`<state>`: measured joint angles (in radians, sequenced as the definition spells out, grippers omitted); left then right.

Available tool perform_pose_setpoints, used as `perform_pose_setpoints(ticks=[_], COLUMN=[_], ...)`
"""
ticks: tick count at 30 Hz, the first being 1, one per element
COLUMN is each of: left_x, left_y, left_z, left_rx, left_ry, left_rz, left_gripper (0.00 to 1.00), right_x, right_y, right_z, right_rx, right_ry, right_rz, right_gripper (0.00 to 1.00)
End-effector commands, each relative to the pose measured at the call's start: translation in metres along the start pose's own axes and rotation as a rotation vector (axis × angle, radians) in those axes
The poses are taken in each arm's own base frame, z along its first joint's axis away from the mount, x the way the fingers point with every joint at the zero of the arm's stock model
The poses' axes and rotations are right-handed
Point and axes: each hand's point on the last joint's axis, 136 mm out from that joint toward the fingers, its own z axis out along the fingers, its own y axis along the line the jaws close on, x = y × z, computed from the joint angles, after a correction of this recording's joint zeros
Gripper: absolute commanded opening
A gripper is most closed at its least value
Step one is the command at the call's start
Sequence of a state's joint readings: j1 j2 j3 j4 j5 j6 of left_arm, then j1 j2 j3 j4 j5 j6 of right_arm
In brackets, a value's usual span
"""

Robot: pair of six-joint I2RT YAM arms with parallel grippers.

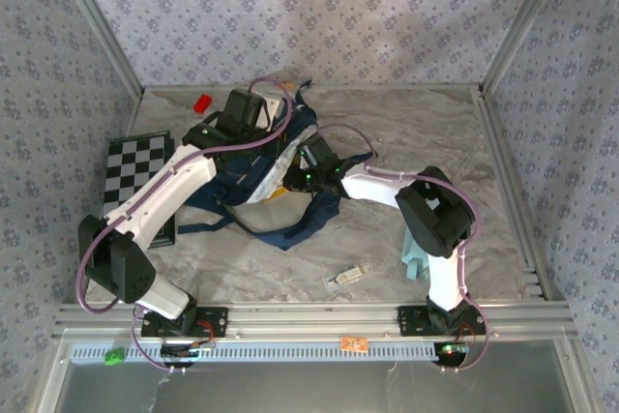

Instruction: Pack the student bag

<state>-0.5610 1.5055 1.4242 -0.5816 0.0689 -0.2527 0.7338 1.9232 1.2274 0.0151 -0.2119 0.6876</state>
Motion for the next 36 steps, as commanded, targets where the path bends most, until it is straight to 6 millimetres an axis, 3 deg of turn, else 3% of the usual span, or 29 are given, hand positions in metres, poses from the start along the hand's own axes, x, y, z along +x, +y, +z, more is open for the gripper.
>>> perform_pose_setpoints(ticks=[1, 6, 11, 15, 18, 21, 28, 36], left_x=[-0.034, -0.017, 0.021, 0.044, 0.050, 0.057, 0.099, 0.143], left_y=[-0.024, -0.020, -0.010, -0.011, -0.008, 0.005, 0.071, 0.139], left_z=[-0.030, -0.020, 0.000, 0.004, -0.008, -0.025, -0.058, -0.052], left_rx=[0.108, 0.102, 0.053, 0.073, 0.072, 0.027, -0.136, -0.176], left_ry=[-0.141, -0.093, 0.040, 0.096, 0.075, 0.032, 0.009, 0.037], left_rz=[0.005, -0.016, -0.103, -0.190, -0.250, -0.305, -0.543, -0.877], left_gripper=[0.00, 0.00, 0.03, 0.27, 0.51, 0.65, 0.70, 0.69], right_x=[0.002, 0.031, 0.049, 0.056, 0.060, 0.067, 0.081, 0.093], right_y=[0.001, -0.023, -0.027, -0.023, -0.021, -0.017, 0.008, 0.036], right_z=[-0.034, -0.074, -0.110, -0.128, -0.139, -0.141, -0.129, -0.103], right_rx=[0.007, 0.093, 0.100, 0.099, 0.097, 0.077, 0.015, -0.024], right_ry=[-0.064, -0.036, -0.040, -0.032, -0.010, 0.022, 0.089, 0.133], right_rz=[-0.031, -0.019, -0.035, -0.064, -0.098, -0.080, -0.010, 0.008], right_gripper=[0.21, 0.30, 0.39, 0.46, 0.51, 0.56, 0.57, 0.58])
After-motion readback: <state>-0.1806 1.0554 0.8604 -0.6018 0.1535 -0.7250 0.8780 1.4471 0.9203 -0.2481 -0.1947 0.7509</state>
